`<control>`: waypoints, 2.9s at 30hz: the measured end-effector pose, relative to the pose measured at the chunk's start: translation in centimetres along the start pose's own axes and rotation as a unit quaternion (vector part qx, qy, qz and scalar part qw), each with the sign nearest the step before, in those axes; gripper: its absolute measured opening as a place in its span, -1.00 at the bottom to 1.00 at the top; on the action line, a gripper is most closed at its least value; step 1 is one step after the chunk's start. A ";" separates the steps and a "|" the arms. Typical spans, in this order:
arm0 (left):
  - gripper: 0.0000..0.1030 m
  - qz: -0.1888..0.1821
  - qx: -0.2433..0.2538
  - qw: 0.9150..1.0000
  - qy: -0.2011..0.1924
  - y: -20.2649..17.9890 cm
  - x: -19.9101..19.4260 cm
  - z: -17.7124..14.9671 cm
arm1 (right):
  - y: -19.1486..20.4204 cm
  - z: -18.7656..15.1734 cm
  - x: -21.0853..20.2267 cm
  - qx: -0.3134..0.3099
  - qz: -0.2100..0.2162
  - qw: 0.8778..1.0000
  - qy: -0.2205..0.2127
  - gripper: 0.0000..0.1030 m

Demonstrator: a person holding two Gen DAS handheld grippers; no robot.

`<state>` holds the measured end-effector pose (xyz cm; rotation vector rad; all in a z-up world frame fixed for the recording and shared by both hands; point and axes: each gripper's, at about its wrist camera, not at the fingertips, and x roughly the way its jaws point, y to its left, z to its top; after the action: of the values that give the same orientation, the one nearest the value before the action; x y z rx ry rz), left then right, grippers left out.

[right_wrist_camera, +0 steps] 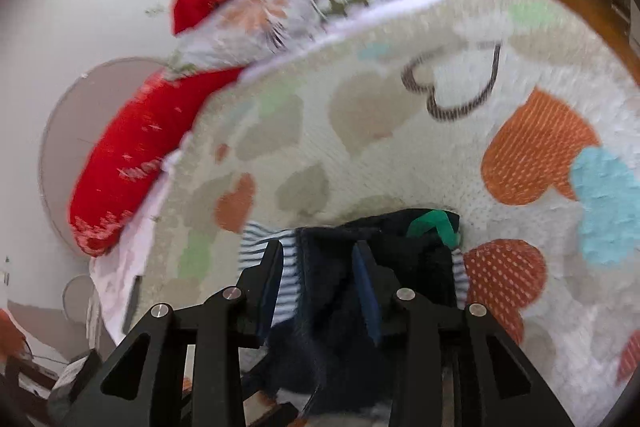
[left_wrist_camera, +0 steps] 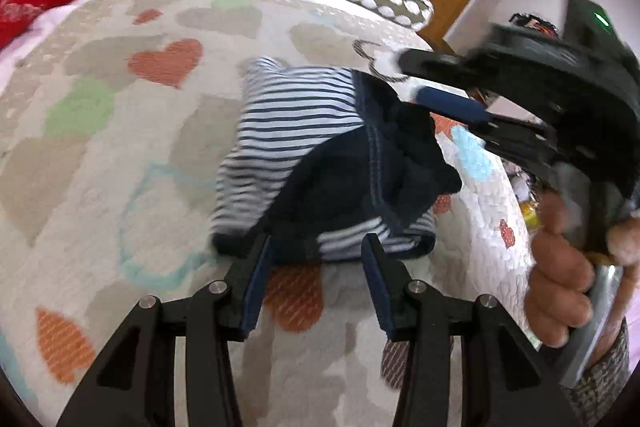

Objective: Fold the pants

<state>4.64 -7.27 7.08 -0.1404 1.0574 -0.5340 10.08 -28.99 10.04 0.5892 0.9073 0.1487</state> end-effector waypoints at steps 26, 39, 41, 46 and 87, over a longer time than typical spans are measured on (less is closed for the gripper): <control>0.98 0.209 0.095 0.943 -0.240 -8.3 -15.9 -6.5 | 0.2 -17.2 -15.9 -0.016 -0.149 0.974 -0.168 0.40; 0.98 0.167 0.072 0.973 -0.142 -6.8 -12.1 -6.4 | 0.0 -18.7 -13.7 -0.040 -0.192 0.972 -0.132 0.44; 0.98 0.165 0.070 0.974 -0.139 -6.7 -12.0 -6.5 | 0.1 -18.8 -13.5 -0.044 -0.195 0.971 -0.129 0.44; 0.98 0.162 0.065 0.975 -0.134 -6.4 -11.7 -6.5 | 0.2 -19.1 -12.7 -0.045 -0.198 0.973 -0.114 0.44; 0.98 0.150 0.060 0.978 -0.130 -5.8 -11.0 -6.8 | 0.4 -19.7 -11.2 -0.050 -0.214 0.971 -0.095 0.49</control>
<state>-7.38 -6.05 14.46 0.0559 0.7700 -0.2956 -12.11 -24.49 8.75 0.2980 0.8160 -0.2461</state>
